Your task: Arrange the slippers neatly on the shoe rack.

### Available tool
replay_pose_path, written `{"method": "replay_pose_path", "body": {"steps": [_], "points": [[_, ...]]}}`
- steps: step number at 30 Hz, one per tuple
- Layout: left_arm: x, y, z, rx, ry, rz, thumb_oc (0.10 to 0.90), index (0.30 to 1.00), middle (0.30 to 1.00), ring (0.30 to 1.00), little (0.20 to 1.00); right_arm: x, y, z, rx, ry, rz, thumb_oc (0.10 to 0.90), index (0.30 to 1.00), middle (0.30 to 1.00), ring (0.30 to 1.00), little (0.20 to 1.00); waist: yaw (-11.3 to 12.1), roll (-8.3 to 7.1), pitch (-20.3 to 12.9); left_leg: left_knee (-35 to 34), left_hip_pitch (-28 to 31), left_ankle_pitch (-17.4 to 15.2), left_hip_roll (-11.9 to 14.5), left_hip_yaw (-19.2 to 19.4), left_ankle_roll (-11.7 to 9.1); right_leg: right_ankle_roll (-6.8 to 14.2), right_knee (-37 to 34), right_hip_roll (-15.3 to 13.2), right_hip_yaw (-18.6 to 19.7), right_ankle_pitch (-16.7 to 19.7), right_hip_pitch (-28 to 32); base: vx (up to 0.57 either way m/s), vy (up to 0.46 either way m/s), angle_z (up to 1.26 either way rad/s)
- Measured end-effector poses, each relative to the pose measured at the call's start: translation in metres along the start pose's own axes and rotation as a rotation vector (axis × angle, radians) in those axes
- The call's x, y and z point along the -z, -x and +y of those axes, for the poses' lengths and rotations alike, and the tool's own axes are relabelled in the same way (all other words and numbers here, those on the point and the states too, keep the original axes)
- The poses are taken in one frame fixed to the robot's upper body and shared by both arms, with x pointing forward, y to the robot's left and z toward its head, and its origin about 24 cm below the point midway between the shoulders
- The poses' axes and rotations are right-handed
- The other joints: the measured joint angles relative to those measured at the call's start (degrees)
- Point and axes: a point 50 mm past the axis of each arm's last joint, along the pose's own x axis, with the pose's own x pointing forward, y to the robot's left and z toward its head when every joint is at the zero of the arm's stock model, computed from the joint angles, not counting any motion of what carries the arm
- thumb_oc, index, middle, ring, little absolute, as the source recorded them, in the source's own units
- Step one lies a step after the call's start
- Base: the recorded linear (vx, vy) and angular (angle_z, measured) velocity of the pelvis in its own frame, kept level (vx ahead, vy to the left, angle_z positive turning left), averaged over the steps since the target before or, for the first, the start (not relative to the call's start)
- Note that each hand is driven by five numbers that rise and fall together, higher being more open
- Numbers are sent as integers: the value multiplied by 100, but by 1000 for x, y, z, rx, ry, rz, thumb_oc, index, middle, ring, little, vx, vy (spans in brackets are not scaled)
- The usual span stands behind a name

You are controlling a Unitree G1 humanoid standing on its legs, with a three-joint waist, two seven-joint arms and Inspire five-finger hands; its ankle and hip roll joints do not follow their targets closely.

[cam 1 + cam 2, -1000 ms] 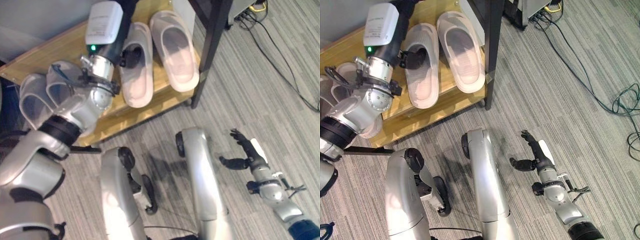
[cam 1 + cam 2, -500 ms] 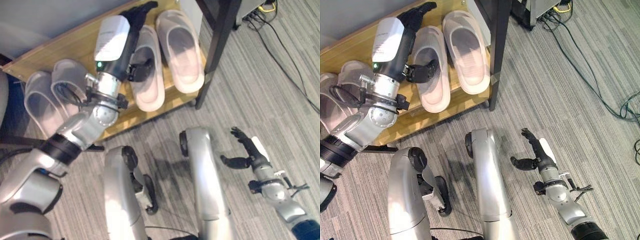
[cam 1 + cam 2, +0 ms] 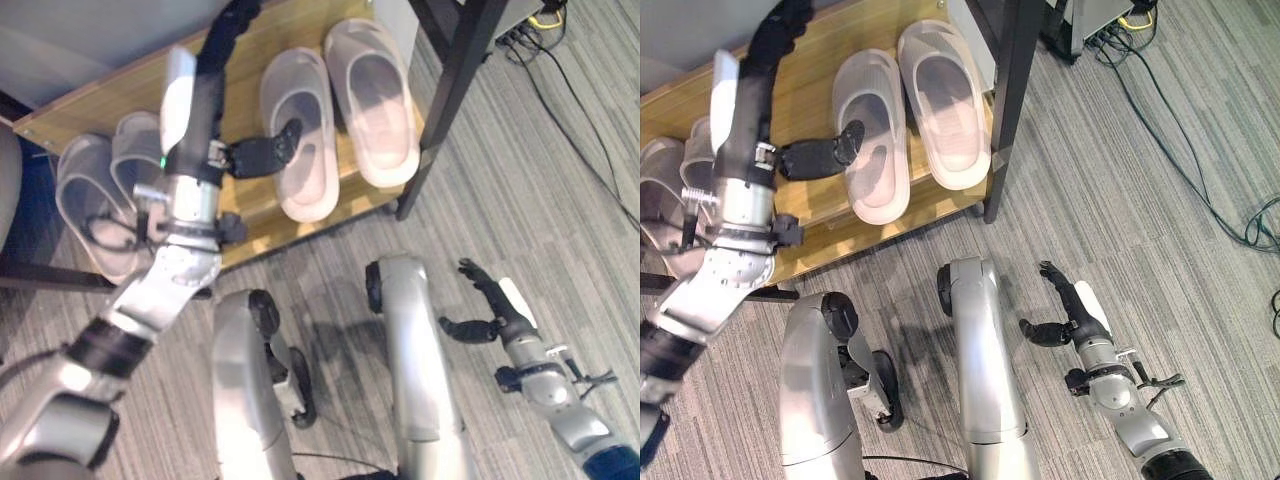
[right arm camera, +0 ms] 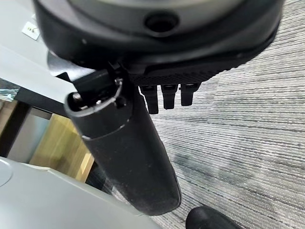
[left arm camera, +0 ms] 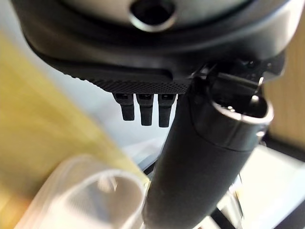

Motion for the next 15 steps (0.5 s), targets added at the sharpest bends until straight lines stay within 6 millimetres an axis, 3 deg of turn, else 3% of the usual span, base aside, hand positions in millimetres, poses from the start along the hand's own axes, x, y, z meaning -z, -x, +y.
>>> {"method": "replay_pose_path", "body": {"steps": [8, 15], "points": [[19, 32, 8, 114, 198, 212, 800, 900, 900, 900, 900, 9, 5, -6, 44, -16, 57, 800, 900, 900, 900, 900, 216, 14, 1, 7, -22, 3, -8, -1, 6, -18, 6, -24, -1, -6, -2, 0, 0, 0], [15, 45, 8, 235, 248, 246, 800, 900, 900, 900, 900, 6, 5, -4, 21, -24, 45, 800, 900, 900, 900, 900, 293, 18, 1, 45, -20, 0, -14, -1, 1, -22, 40, -30, 7, -8, 2, 0, 0, 0]]}}
